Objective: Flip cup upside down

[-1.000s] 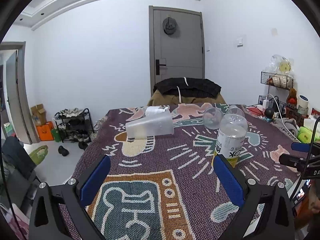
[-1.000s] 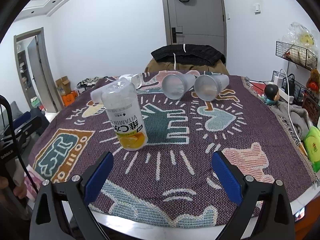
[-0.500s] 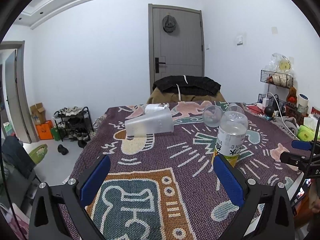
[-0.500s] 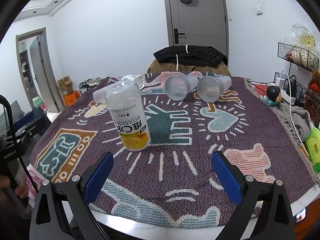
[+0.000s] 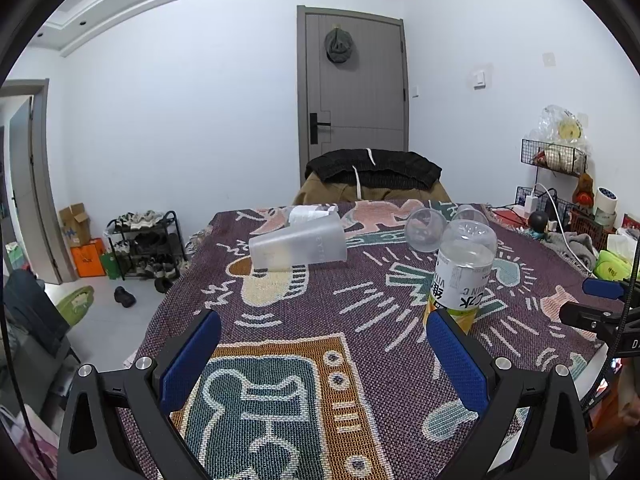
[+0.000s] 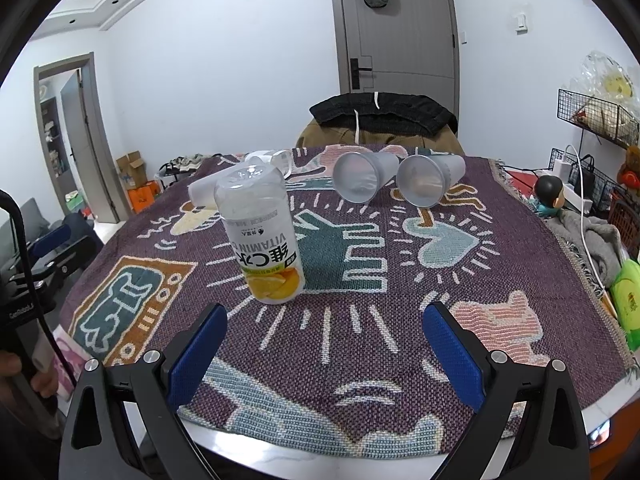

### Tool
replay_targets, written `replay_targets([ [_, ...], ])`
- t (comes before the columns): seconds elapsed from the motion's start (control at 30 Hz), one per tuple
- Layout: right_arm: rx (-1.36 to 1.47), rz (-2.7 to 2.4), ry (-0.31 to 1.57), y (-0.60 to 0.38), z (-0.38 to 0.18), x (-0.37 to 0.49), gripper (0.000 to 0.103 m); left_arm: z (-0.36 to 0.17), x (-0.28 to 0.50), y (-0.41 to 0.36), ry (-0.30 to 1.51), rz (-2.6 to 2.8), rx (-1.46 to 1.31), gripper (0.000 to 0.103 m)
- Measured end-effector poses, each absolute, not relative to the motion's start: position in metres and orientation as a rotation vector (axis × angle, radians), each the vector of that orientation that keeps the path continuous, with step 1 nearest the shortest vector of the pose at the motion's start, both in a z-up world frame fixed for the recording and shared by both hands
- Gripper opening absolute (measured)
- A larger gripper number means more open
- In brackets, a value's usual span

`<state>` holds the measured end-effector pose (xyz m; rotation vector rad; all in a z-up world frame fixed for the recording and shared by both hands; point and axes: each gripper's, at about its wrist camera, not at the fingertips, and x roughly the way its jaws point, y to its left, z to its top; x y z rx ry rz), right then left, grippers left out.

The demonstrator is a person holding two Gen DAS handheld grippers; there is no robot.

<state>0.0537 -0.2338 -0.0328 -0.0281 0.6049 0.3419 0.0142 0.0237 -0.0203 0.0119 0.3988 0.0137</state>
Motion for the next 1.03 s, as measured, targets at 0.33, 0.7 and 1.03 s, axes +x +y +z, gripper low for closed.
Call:
replay_targets([
  [0.33, -0.024, 0.34, 0.605, -0.233, -0.033, 0.0538, 0.099, -0.0201, 0.0142, 0.0239, 0.399, 0.014, 0.013, 0.103],
  [0.7, -0.026, 0.341, 0.608, -0.2339, -0.0331, 0.0544, 0.099, -0.0222, 0.0148, 0.0254, 0.399, 0.02, 0.009, 0.103],
  [1.03, -0.026, 0.342, 0.614, -0.2346, -0.0353, 0.0555, 0.099, -0.0224, 0.0108, 0.0185, 0.375, 0.031, 0.061, 0.103],
])
